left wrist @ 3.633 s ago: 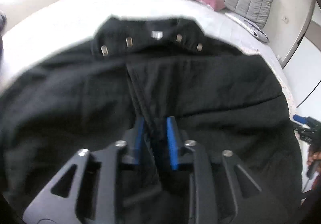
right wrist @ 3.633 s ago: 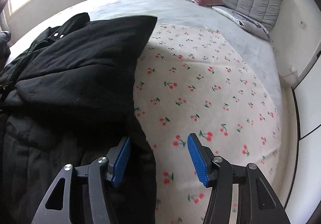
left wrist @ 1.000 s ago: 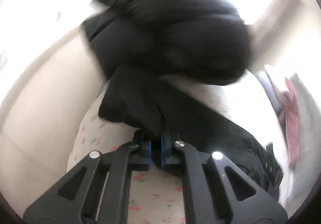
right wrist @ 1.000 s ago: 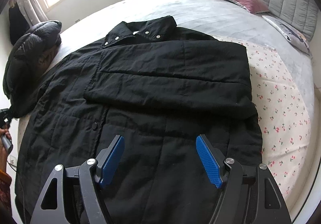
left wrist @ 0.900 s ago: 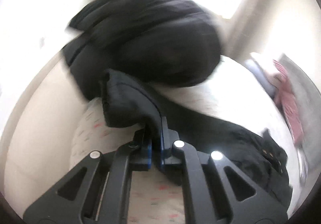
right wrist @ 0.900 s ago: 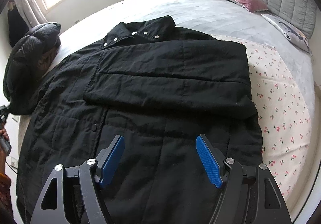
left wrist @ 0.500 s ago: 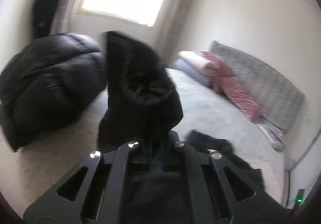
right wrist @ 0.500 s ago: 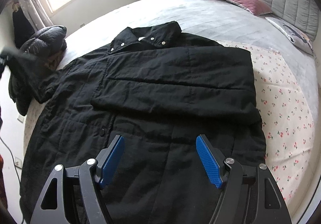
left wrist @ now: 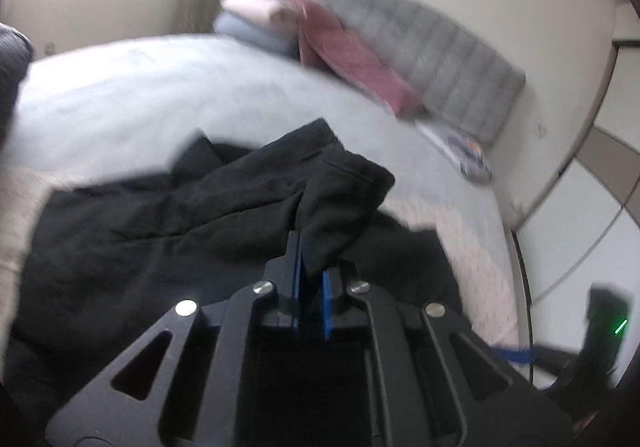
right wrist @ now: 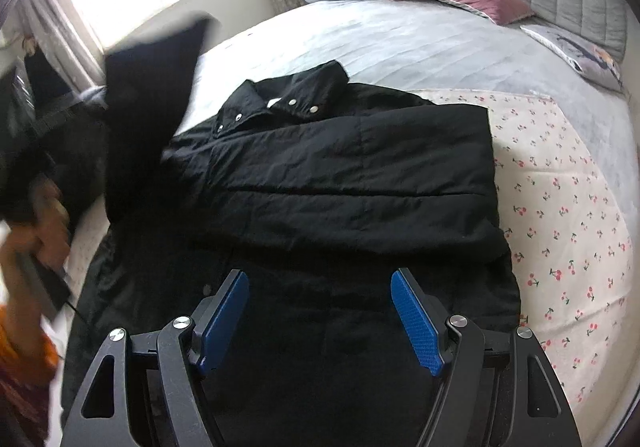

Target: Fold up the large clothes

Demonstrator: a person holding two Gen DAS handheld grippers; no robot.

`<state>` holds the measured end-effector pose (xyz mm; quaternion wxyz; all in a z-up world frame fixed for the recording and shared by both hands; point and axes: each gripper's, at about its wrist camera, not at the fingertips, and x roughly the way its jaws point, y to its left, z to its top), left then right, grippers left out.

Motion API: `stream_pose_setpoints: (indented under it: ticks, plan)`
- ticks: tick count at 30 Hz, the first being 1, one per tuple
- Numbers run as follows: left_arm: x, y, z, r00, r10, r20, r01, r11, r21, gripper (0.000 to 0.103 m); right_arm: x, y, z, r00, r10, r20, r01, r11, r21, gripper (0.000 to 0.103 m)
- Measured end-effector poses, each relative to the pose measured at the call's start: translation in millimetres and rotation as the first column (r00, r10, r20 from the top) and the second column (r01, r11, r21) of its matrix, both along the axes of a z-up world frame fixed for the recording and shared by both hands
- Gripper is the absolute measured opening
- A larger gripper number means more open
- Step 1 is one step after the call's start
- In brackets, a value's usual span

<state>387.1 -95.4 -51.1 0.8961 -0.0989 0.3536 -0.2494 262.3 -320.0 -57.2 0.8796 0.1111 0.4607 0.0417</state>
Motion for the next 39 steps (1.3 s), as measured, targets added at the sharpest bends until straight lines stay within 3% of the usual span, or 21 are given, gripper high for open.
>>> stream_pose_setpoints:
  ticks: [1, 3, 5, 7, 11, 14, 18, 22, 25, 26, 27, 29, 31, 34, 37, 39]
  plan:
    - [-0.5, -9.9, -14.7, 0.999, -0.027, -0.030, 0.027, 0.999, 0.017, 0.018, 0.3, -4.1, -0.3, 1.000, -0.010, 0.000, 0.010, 1.000, 0.009, 0.075]
    - [-4.4, -25.9, -34.3, 0.991, -0.094, -0.098, 0.098, 0.995, 0.031, 0.044, -0.5, -9.4, -0.7, 1.000, -0.026, -0.003, 0.026, 0.999, 0.026, 0.075]
    - [-12.2, -35.1, -50.2, 0.970, -0.176, -0.166, 0.184, 0.983, 0.031, 0.060, -0.8, -14.5, -2.0, 0.999, -0.034, -0.010, 0.035, 0.998, 0.048, 0.075]
    - [-24.8, -40.1, -48.3, 0.960, -0.224, -0.166, 0.235, 0.971, 0.043, 0.065, 1.5, -16.8, -3.7, 0.999, -0.033, -0.021, 0.035, 0.997, 0.065, 0.075]
    - [-42.5, -23.3, -23.9, 0.960, -0.265, -0.088, 0.276, 0.951, 0.137, 0.081, 12.2, -14.1, -8.4, 0.999, -0.013, -0.035, 0.018, 0.991, 0.136, 0.077]
    - [-37.6, 8.7, -13.5, 0.973, -0.226, -0.045, 0.231, 0.952, 0.200, 0.081, 29.6, -7.2, -15.5, 0.999, 0.013, -0.044, -0.003, 0.971, 0.239, 0.077]
    - [-9.2, 64.4, -14.4, 0.992, -0.110, -0.065, 0.122, 0.963, 0.239, 0.081, 62.4, 12.9, -31.4, 0.999, 0.029, -0.033, -0.017, 0.948, 0.319, 0.077]
    - [10.5, 123.1, -29.5, 0.996, 0.011, -0.087, 0.011, 0.968, 0.249, 0.081, 99.4, 34.7, -60.3, 0.995, 0.037, -0.090, 0.001, 0.921, 0.389, 0.075]
    - [17.4, 152.9, -35.0, 0.994, 0.066, -0.091, -0.043, 0.970, 0.240, 0.081, 116.0, 46.1, -76.5, 0.993, 0.026, -0.117, 0.023, 0.916, 0.401, 0.060]
    - [19.5, 156.0, -36.8, 0.993, 0.070, -0.093, -0.047, 0.971, 0.236, 0.080, 120.8, 51.1, -81.5, 0.991, 0.016, -0.134, 0.038, 0.921, 0.388, 0.050]
    - [22.1, 160.5, -37.8, 0.993, 0.076, -0.094, -0.053, 0.972, 0.228, 0.079, 122.6, 55.8, -82.9, 0.990, 0.010, -0.140, 0.041, 0.932, 0.360, 0.028]
    - [25.6, 163.1, -39.5, 0.993, 0.079, -0.089, -0.057, 0.973, 0.223, 0.077, 119.9, 64.2, -80.7, 0.990, 0.037, -0.134, 0.013, 0.933, 0.358, 0.011]
    - [29.0, 161.8, -42.0, 0.994, 0.073, -0.087, -0.052, 0.974, 0.221, 0.076, 108.9, 68.4, -72.7, 0.992, 0.057, -0.109, -0.011, 0.922, 0.387, 0.009]
    - [34.2, 159.8, -54.2, 0.993, 0.061, -0.104, -0.035, 0.970, 0.239, 0.076, 92.6, 66.2, -60.9, 0.996, 0.045, -0.074, -0.017, 0.940, 0.342, 0.008]
    - [39.9, 152.1, -80.2, 0.982, 0.055, -0.178, -0.003, 0.960, 0.279, 0.076, 93.4, 56.0, -69.4, 0.994, 0.005, -0.111, 0.027, 0.958, 0.284, 0.008]
    - [34.6, 145.5, -90.0, 0.985, 0.041, -0.168, 0.017, 0.944, 0.330, 0.076, 96.9, 55.5, -76.2, 0.991, 0.004, -0.134, 0.034, 0.960, 0.278, 0.008]
